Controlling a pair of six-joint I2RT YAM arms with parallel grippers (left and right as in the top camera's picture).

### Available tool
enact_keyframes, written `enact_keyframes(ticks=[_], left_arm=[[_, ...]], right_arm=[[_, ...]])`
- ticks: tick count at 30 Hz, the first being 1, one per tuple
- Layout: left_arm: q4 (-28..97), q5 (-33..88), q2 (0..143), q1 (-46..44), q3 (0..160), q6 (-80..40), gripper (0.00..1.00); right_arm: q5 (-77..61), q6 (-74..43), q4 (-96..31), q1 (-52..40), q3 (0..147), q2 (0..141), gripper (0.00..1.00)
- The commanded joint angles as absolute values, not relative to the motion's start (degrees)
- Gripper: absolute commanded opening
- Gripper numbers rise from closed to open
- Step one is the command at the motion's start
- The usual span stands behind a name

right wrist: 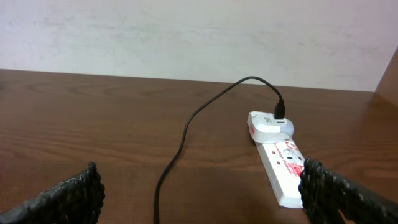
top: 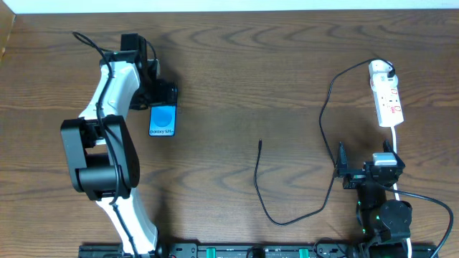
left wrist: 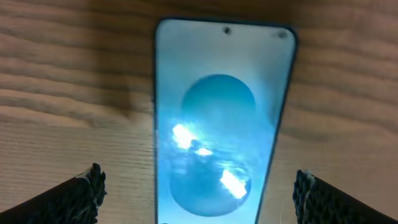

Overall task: Plug charger to phone and switch on socket
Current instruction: 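Lower the left gripper and close it on the phone's bottom edge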

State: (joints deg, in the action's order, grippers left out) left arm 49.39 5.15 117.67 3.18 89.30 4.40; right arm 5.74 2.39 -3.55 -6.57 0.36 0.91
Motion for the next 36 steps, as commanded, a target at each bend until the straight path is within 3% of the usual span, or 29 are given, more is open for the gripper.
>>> enact_keyframes(ticks=[1,36], left_arm=[[50.06,2.31,117.71,1.13,90.21,7.70,0.98],[48.80,2.33,125.12,1.63,89.69,4.01,0.98]], right_arm=[[5.43,3.27,-3.73,-6.85,0.32,0.75,0.99],[5.43,3.29,-3.73,-6.85,0.32,0.75,0.99]])
